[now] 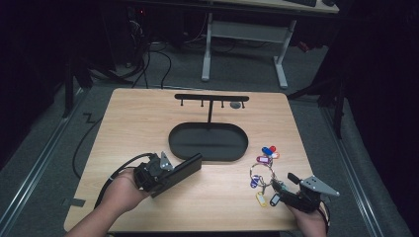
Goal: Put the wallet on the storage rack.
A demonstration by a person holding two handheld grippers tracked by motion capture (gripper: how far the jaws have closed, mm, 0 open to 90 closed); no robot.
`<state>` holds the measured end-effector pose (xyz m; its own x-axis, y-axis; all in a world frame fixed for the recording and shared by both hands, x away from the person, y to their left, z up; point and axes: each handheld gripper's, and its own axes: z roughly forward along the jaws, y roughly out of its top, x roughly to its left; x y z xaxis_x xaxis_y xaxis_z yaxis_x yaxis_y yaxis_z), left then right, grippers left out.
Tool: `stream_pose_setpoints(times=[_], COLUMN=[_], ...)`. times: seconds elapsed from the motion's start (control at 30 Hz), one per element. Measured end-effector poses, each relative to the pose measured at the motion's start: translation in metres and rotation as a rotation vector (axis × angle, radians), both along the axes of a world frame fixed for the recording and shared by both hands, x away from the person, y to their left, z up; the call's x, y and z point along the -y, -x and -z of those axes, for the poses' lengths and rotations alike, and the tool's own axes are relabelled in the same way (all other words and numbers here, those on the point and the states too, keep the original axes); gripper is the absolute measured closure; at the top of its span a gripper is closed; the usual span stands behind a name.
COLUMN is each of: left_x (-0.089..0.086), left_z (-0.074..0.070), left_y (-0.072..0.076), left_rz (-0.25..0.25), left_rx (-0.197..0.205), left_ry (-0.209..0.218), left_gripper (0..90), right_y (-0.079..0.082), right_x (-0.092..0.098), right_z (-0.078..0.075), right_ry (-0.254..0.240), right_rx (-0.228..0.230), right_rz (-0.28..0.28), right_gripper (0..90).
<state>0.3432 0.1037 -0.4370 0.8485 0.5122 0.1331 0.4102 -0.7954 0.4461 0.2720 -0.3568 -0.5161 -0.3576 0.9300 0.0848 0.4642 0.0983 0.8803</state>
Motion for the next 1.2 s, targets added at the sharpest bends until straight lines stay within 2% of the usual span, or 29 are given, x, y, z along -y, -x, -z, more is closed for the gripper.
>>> stream_pose_setpoints(times=[0.17,0.33,0.43,0.57,0.8,0.9,1.13,1.2], left_x=[-0.001,0.001,0.006,0.012,0.025,0.032,0.051,0.058], left_z=[-0.005,-0.018,-0.025,-0.034,-0.041,-0.042,-0.044,-0.042], left_y=[0.002,0.007,0.008,0.004,-0.01,-0.017,-0.036,-0.044], left_rz=[0.024,0.088,0.112,0.133,0.188,0.214,0.258,0.28], left_rx=[0.033,0.115,0.167,0.213,0.351,0.399,0.455,0.456], left_ry=[0.031,0.046,0.046,0.045,-0.003,0.003,0.001,0.0], left_gripper=[74.3,74.5,74.8,74.9,74.9,74.9,74.9,74.8], right_y=[0.0,0.0,0.0,0.0,0.0,0.0,0.0,0.001], right_x=[0.002,0.001,0.001,0.002,0.002,0.003,0.004,0.004], right_z=[0.0,0.0,0.0,0.0,-0.001,-0.001,-0.001,-0.001], right_ry=[-0.005,-0.006,-0.005,-0.005,-0.006,-0.005,-0.004,-0.004], right_rx=[0.003,0.001,0.0,0.003,0.001,0.002,0.003,0.003], right_rz=[0.006,0.006,0.006,0.007,0.008,0.011,0.013,0.013], right_gripper=[27.7,27.7,27.7,27.7,27.7,27.7,27.7,27.7])
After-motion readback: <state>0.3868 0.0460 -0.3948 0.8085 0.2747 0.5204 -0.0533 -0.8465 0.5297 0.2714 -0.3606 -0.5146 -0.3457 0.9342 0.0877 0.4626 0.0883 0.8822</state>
